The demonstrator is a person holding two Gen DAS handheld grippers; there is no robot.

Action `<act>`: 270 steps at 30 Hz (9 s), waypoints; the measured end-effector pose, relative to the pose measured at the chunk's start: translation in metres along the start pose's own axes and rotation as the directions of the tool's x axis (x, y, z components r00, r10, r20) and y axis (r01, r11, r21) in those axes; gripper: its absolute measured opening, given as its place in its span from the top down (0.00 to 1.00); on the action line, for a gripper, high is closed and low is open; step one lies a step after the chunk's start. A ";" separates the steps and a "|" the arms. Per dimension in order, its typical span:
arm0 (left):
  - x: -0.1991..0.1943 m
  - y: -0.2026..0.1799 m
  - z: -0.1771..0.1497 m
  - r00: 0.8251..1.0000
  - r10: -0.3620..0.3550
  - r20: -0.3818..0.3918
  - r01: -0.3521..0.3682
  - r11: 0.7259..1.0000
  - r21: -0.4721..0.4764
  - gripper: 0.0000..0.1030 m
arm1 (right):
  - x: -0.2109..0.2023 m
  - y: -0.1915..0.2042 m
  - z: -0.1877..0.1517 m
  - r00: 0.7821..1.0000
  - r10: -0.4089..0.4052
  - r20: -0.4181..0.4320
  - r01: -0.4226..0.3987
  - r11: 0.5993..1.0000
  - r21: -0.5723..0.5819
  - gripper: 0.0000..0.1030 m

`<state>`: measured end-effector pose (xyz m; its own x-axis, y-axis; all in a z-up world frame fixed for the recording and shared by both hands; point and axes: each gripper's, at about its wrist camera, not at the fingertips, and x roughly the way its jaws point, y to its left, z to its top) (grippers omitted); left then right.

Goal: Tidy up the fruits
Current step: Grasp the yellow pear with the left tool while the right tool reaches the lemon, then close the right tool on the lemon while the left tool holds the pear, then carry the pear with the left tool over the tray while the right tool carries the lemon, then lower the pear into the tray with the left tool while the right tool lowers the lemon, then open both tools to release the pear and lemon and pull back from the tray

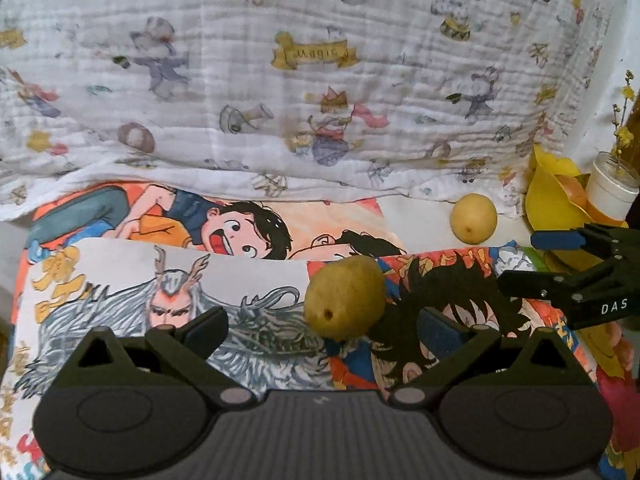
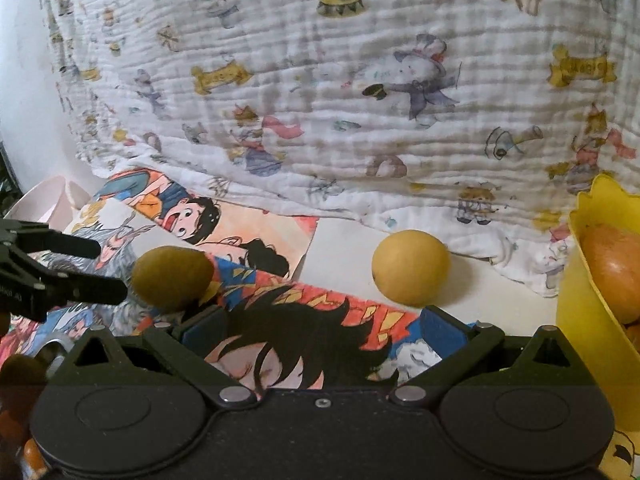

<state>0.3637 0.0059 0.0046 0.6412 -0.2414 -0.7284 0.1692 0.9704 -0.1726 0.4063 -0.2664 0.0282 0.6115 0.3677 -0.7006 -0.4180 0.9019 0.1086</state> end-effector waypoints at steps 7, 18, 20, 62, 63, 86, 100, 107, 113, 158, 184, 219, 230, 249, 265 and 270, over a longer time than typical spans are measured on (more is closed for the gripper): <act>0.023 0.000 0.003 0.999 -0.036 -0.028 0.036 0.999 -0.021 0.01 | 0.023 -0.006 0.000 1.000 -0.026 -0.001 0.026 0.999 0.045 0.01; 0.047 -0.013 0.004 0.998 -0.051 -0.027 0.051 0.999 0.006 0.01 | 0.052 -0.021 0.006 0.994 -0.111 0.001 0.110 0.988 0.105 0.01; 0.050 -0.014 0.005 0.998 -0.051 -0.025 0.051 0.999 0.005 0.01 | 0.057 -0.023 0.008 0.992 -0.124 0.003 0.123 0.986 0.113 0.01; 0.070 -0.030 0.005 0.999 0.021 0.024 -0.022 0.997 0.071 0.38 | 0.091 -0.028 0.006 0.970 -0.237 0.058 0.227 0.963 0.148 0.40; 0.070 -0.030 0.005 0.999 0.021 0.025 -0.023 0.997 0.071 0.38 | 0.091 -0.028 0.005 0.970 -0.236 0.059 0.226 0.963 0.148 0.40; 0.051 -0.030 0.004 1.000 -0.015 0.010 0.015 1.000 0.004 0.40 | 0.045 -0.007 -0.003 0.990 -0.061 0.128 0.045 0.991 0.124 0.41; -0.001 -0.055 -0.002 0.995 -0.047 0.086 0.045 0.999 0.020 0.40 | -0.016 0.011 -0.017 0.985 0.021 0.173 -0.034 0.997 0.067 0.41; -0.027 -0.069 -0.014 0.992 -0.062 0.112 0.060 0.998 0.025 0.40 | -0.050 0.018 -0.031 0.980 0.033 0.197 -0.037 0.999 0.018 0.41; -0.048 -0.083 -0.029 0.988 -0.074 0.134 0.070 0.997 0.034 0.40 | -0.076 0.026 -0.048 0.975 0.053 0.215 -0.048 0.998 -0.031 0.41; -0.120 -0.140 -0.179 0.979 -0.137 0.154 0.121 0.987 0.107 0.40 | -0.130 0.052 -0.152 0.981 0.160 0.108 -0.121 0.944 -0.306 0.41; -0.111 -0.129 -0.194 0.991 -0.109 0.081 0.098 0.988 0.121 0.39 | -0.109 0.060 -0.158 0.984 0.177 0.028 -0.157 0.923 -0.351 0.41; -0.104 -0.127 -0.194 0.995 -0.071 0.070 0.063 0.991 0.119 0.37 | -0.103 0.058 -0.159 0.982 0.186 0.019 -0.169 0.926 -0.338 0.39; -0.115 -0.124 -0.202 0.994 -0.084 0.073 0.077 0.993 0.090 0.26 | -0.116 0.059 -0.161 0.982 0.184 0.049 -0.160 0.937 -0.312 0.31; -0.155 -0.116 -0.214 0.984 -0.084 0.154 0.080 0.996 0.031 0.09 | -0.150 0.058 -0.168 0.979 0.157 0.132 -0.130 0.973 -0.190 0.12; -0.194 -0.090 -0.226 0.955 -0.014 0.298 0.038 0.996 -0.076 0.01 | -0.182 0.076 -0.178 0.966 0.128 0.226 -0.116 0.991 -0.067 0.01; -0.204 -0.085 -0.232 0.941 0.016 0.339 0.019 0.995 -0.101 0.01 | -0.189 0.078 -0.182 0.966 0.111 0.234 -0.119 0.993 0.021 0.01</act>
<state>0.0451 -0.0249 0.0138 0.8598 -0.2153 -0.4629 0.1051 0.9619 -0.2523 0.1359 -0.3069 0.0407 0.7013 0.5084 -0.4997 -0.4735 0.8562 0.2066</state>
